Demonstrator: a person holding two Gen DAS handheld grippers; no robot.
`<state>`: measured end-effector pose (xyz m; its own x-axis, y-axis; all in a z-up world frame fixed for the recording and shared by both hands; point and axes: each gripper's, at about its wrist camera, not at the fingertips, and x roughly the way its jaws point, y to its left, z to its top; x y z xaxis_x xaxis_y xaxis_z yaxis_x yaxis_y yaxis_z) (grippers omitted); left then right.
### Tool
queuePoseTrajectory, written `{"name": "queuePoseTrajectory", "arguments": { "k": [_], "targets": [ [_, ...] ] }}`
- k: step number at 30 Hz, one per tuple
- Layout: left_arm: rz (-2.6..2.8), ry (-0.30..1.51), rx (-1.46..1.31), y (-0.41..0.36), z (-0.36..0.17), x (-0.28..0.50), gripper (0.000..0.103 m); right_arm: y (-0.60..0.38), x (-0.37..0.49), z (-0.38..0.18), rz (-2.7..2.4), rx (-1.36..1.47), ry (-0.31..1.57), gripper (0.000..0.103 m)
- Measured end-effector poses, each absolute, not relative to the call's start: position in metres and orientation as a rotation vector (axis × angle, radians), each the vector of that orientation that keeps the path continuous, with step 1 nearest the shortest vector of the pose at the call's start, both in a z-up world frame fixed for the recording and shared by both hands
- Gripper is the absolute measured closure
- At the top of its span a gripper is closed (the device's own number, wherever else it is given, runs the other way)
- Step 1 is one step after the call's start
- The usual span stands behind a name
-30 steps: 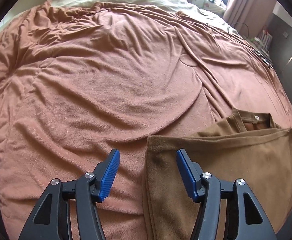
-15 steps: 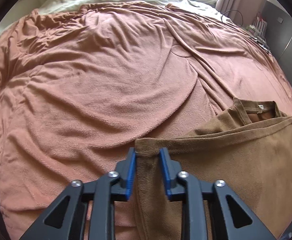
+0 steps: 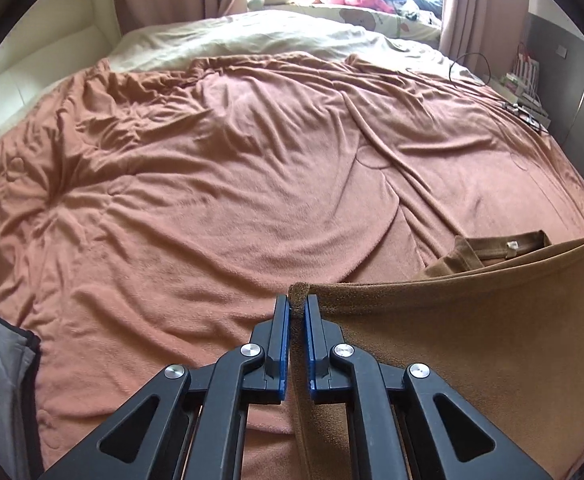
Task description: Fold small clothes
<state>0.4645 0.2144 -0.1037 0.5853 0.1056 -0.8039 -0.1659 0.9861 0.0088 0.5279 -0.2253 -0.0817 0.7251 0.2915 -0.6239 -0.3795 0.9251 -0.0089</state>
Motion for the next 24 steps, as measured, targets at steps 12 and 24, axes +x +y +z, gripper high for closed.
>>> {"name": "queuePoseTrajectory", "arguments": {
  "k": [12, 24],
  "targets": [
    [0.182, 0.982, -0.021, 0.207, -0.112, 0.51, 0.096, -0.205, 0.573, -0.106, 0.311, -0.168, 0.733, 0.101],
    [0.222, 1.075, 0.066, 0.202, -0.161, 0.541, 0.096, -0.18, 0.625, -0.132, 0.27, -0.21, 0.795, 0.101]
  ]
}}
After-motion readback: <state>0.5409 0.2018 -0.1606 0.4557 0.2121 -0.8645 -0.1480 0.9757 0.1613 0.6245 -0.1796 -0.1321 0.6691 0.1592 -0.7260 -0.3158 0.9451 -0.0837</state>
